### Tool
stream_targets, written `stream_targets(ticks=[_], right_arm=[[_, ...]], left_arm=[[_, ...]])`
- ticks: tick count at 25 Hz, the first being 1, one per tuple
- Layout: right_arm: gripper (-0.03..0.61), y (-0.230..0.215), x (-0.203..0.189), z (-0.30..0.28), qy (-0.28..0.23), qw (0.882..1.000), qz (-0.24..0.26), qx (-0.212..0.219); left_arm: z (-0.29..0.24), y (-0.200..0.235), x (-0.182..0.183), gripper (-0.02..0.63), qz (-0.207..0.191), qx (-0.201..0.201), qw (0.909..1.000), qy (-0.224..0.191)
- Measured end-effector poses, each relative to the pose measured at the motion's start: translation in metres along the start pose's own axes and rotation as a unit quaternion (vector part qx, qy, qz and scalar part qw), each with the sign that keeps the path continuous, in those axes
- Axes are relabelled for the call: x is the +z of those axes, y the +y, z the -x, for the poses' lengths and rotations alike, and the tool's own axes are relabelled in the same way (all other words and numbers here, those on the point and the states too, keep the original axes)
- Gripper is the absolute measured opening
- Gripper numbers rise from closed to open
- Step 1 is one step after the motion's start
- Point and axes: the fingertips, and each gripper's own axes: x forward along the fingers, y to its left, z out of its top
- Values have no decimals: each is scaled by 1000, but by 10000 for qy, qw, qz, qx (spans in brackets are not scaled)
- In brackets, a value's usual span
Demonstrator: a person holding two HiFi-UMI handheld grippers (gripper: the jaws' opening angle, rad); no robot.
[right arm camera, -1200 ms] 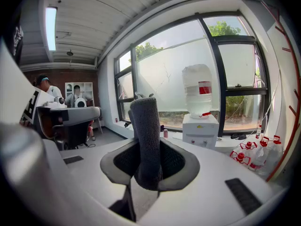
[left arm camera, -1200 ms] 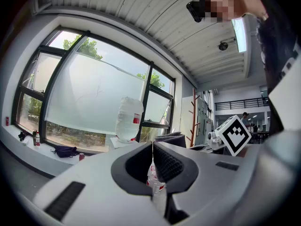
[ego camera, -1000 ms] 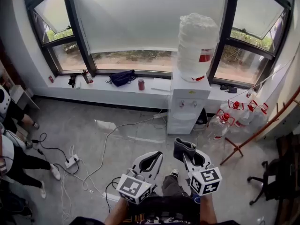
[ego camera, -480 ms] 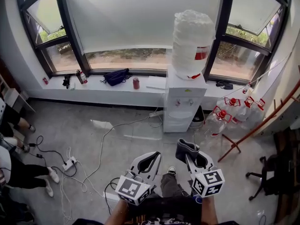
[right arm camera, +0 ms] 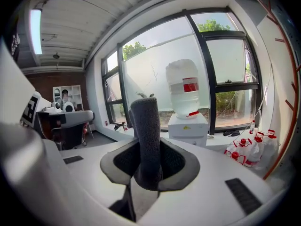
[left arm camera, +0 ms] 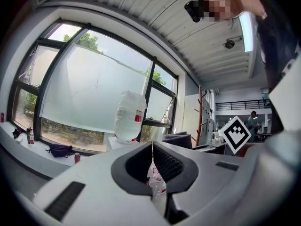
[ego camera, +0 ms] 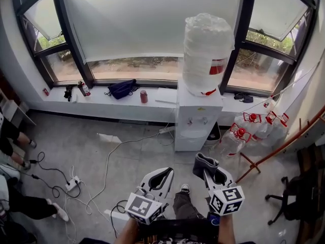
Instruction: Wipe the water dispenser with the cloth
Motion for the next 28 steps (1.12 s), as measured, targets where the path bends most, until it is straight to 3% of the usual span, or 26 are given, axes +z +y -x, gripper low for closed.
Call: stream_targets(ticks=[14,19,28], right_arm=[[110,-133,63,-125,171,9991,-6,382],[110,-163,65,-162,324,9978,-25,586],[110,-188,74,-224,495,9968,-23,620]], left_arm=[[-161,58,42,20,25,588,9983,43],[-192,63,38,20,57,795,9967,167],[-215,85,38,20,-50,695,9973,235]])
